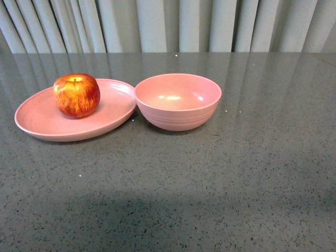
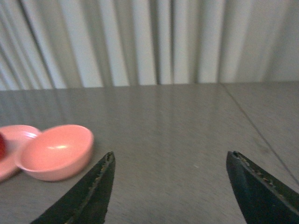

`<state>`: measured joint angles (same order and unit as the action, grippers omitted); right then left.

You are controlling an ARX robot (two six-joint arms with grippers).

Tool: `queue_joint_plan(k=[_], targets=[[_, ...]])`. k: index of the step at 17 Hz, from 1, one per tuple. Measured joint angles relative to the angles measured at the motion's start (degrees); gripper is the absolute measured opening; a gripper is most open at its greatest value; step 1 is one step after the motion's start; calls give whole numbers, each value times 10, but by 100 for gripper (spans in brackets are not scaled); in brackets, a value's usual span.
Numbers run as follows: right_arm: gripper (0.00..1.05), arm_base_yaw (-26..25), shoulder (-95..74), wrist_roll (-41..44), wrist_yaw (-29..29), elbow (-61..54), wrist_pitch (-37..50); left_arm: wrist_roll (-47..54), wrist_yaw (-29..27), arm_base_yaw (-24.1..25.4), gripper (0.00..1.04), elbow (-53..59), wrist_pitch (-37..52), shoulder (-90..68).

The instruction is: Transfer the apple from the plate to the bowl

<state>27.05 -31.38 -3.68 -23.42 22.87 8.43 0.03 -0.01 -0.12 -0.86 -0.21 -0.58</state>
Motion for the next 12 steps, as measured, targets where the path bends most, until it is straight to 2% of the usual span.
queue_joint_plan(k=[1,3,6,7,8,9,12], targets=[[67,-36,52,11,0,-40,-23,0,-1,0,98,0,0,0],[43,-116,139,24,75,-99,-59,0,0,0,98,0,0,0],[8,-163,237,29,129,-130,-98,0,0,0,98,0,0,0],[2,-191,242,32,152,-142,-98,0,0,0,98,0,0,0],[2,-242,252,33,210,-156,-101,0,0,0,98,0,0,0],[2,-275,256,33,222,-163,-100,0,-2,0,98,0,0,0],[2,-271,272,33,234,-180,-92,0,0,0,98,0,0,0]])
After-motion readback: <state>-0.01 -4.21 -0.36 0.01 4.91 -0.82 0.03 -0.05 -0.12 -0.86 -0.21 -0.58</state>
